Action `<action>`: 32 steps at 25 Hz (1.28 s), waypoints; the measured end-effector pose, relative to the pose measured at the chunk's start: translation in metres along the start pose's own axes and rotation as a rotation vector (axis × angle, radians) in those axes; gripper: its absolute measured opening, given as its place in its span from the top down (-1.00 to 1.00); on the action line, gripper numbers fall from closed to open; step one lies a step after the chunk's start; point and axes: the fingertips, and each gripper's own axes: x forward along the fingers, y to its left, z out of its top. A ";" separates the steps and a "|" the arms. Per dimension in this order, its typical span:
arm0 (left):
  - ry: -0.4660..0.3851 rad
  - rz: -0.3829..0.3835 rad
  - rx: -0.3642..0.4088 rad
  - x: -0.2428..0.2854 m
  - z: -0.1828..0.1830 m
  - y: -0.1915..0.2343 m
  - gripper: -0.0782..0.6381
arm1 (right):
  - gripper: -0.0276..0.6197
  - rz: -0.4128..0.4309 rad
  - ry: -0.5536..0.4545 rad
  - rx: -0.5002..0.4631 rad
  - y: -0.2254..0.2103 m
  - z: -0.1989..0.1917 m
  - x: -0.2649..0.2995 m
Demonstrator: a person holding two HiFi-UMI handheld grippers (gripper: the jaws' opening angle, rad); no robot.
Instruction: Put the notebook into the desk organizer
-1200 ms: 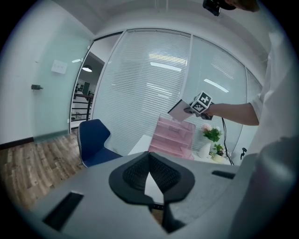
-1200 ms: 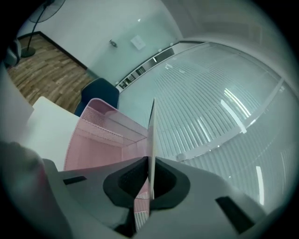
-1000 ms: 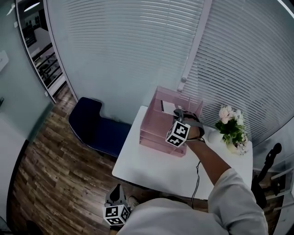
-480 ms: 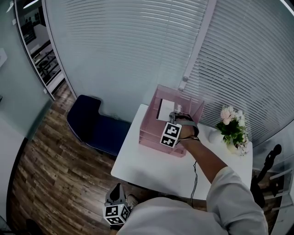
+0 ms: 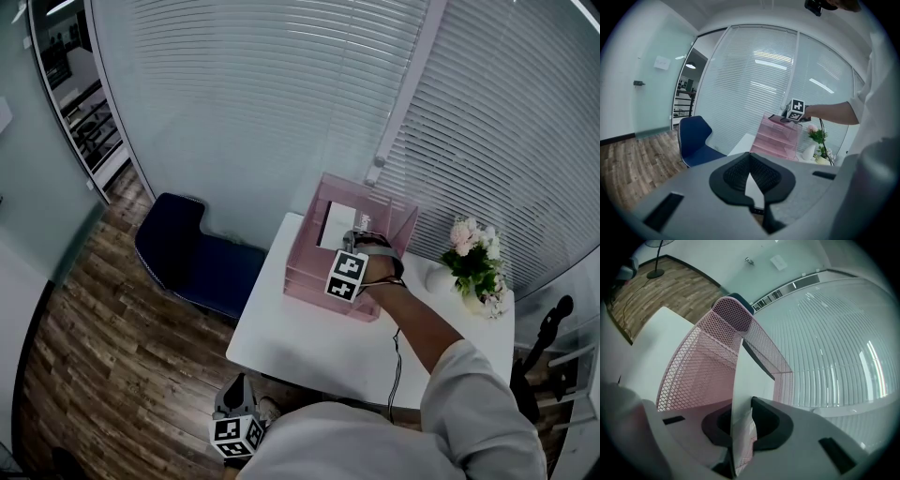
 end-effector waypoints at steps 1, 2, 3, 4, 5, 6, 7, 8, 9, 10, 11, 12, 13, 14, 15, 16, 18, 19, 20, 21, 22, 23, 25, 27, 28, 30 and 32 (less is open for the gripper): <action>0.000 0.000 -0.001 0.000 0.001 0.001 0.76 | 0.75 0.004 -0.001 0.000 0.000 0.001 0.000; 0.000 0.000 0.000 0.000 0.001 0.001 0.76 | 0.74 0.009 -0.003 0.001 0.001 0.002 0.000; 0.000 0.000 0.000 0.000 0.001 0.001 0.76 | 0.73 0.015 -0.005 0.001 0.002 0.003 0.000; 0.000 -0.001 -0.001 0.000 0.001 0.001 0.76 | 0.72 0.022 -0.007 0.002 0.003 0.003 0.000; 0.001 -0.001 -0.001 0.001 0.001 0.002 0.76 | 0.70 0.032 -0.010 0.003 0.005 0.004 0.001; 0.001 0.000 -0.001 0.001 0.001 0.002 0.76 | 0.67 0.044 -0.013 0.004 0.007 0.004 0.001; 0.002 0.001 -0.001 0.001 0.001 0.002 0.76 | 0.62 0.059 -0.016 0.005 0.010 0.005 0.002; 0.002 0.001 -0.001 0.001 0.001 0.003 0.76 | 0.58 0.077 -0.019 0.006 0.013 0.006 0.002; 0.002 0.002 -0.002 0.001 0.001 0.003 0.76 | 0.53 0.095 -0.022 0.007 0.015 0.007 0.001; 0.002 0.002 -0.001 0.002 0.001 0.004 0.76 | 0.49 0.113 -0.026 0.009 0.016 0.008 0.001; 0.002 0.002 -0.001 0.002 0.001 0.004 0.76 | 0.47 0.131 -0.031 0.013 0.016 0.010 0.000; 0.002 0.002 -0.001 0.003 0.002 0.004 0.76 | 0.42 0.150 -0.037 0.020 0.016 0.011 -0.001; 0.002 0.002 -0.001 0.004 0.002 0.004 0.76 | 0.37 0.172 -0.041 0.028 0.015 0.012 -0.002; 0.003 0.002 -0.001 0.005 0.002 0.004 0.76 | 0.32 0.196 -0.043 0.034 0.015 0.013 -0.003; 0.003 0.002 -0.002 0.005 0.001 0.004 0.76 | 0.26 0.221 -0.042 0.036 0.014 0.013 -0.004; 0.004 0.002 -0.002 0.005 0.001 0.004 0.76 | 0.19 0.245 -0.040 0.035 0.014 0.014 -0.005; 0.003 0.002 -0.002 0.005 0.002 0.004 0.76 | 0.09 0.300 -0.038 0.034 0.014 0.015 -0.007; 0.003 0.002 -0.002 0.005 0.002 0.004 0.76 | 0.03 0.332 -0.040 0.036 0.014 0.016 -0.008; 0.002 0.001 -0.001 0.005 0.003 0.004 0.76 | -0.01 0.366 -0.044 0.041 0.014 0.017 -0.009; 0.002 0.002 -0.001 0.006 0.003 0.004 0.76 | -0.06 0.399 -0.047 0.048 0.014 0.018 -0.010; 0.003 0.003 0.000 0.006 0.003 0.005 0.76 | -0.08 0.425 -0.051 0.053 0.014 0.018 -0.010; 0.003 0.005 -0.001 0.007 0.003 0.005 0.76 | -0.09 0.445 -0.055 0.057 0.013 0.018 -0.010; 0.004 0.009 -0.004 0.008 0.002 0.005 0.76 | -0.09 0.474 -0.064 0.065 0.014 0.017 -0.011; 0.005 0.014 -0.006 0.008 0.001 0.005 0.76 | -0.09 0.508 -0.077 0.074 0.017 0.017 -0.012; 0.005 0.016 -0.006 0.008 0.001 0.005 0.76 | -0.10 0.528 -0.084 0.084 0.019 0.018 -0.013; 0.006 0.019 -0.007 0.008 0.001 0.005 0.76 | -0.11 0.559 -0.096 0.098 0.020 0.019 -0.015; 0.009 0.021 -0.007 0.008 0.002 0.005 0.76 | -0.10 0.582 -0.104 0.104 0.020 0.020 -0.015</action>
